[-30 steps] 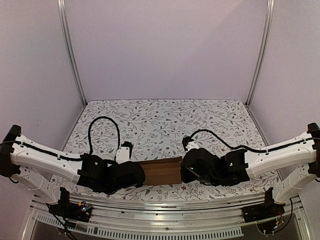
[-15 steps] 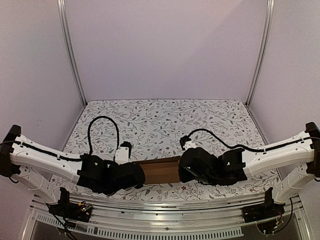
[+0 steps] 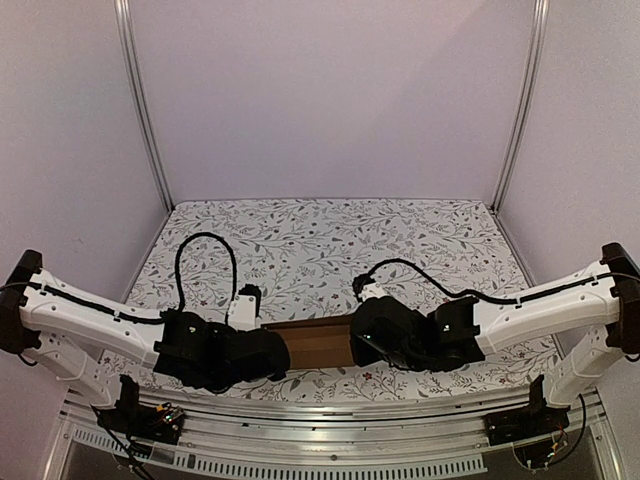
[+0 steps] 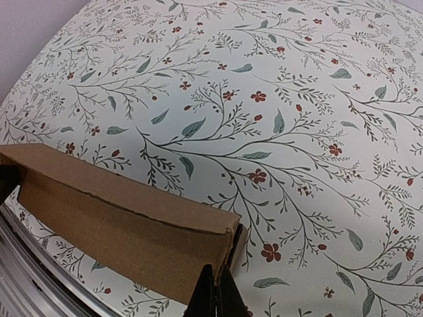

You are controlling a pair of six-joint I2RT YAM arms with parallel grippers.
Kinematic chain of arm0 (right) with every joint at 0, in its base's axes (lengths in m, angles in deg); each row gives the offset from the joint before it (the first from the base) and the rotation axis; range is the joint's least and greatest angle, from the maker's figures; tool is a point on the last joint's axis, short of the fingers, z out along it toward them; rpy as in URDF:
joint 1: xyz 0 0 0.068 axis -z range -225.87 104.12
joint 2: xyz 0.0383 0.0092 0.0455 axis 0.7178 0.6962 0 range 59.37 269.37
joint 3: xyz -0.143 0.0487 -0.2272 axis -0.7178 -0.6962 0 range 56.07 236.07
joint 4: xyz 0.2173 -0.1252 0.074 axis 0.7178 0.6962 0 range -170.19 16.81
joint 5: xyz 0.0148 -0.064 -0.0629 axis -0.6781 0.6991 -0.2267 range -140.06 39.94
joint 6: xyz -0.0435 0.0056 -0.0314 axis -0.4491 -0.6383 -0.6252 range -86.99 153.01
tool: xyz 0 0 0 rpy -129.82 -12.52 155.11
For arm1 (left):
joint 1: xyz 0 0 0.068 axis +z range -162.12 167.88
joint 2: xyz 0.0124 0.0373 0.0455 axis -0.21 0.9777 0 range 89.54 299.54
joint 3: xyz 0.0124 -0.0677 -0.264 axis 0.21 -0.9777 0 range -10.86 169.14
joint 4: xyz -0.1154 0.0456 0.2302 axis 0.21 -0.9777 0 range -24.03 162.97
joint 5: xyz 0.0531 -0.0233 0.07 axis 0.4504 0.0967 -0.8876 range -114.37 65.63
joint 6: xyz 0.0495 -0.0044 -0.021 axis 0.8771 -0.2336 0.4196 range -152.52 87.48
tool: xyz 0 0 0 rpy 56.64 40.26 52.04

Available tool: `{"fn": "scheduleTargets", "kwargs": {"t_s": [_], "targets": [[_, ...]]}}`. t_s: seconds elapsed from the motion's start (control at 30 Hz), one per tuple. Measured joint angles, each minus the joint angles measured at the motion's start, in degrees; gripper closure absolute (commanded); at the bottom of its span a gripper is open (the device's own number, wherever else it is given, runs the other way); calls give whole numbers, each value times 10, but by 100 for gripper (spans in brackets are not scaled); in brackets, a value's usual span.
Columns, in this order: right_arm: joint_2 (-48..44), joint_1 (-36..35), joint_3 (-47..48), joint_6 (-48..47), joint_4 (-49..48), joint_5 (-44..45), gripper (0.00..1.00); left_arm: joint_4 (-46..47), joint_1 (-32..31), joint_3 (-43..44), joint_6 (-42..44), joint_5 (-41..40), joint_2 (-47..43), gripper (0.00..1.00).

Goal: Fold the paper box

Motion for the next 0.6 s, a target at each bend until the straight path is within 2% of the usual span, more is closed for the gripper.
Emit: {"fn": "scheduleTargets", "kwargs": {"t_s": [0.6], "targets": [[6, -2, -14, 10, -13, 0, 100, -4, -1, 0, -6, -1, 0, 100]]}}
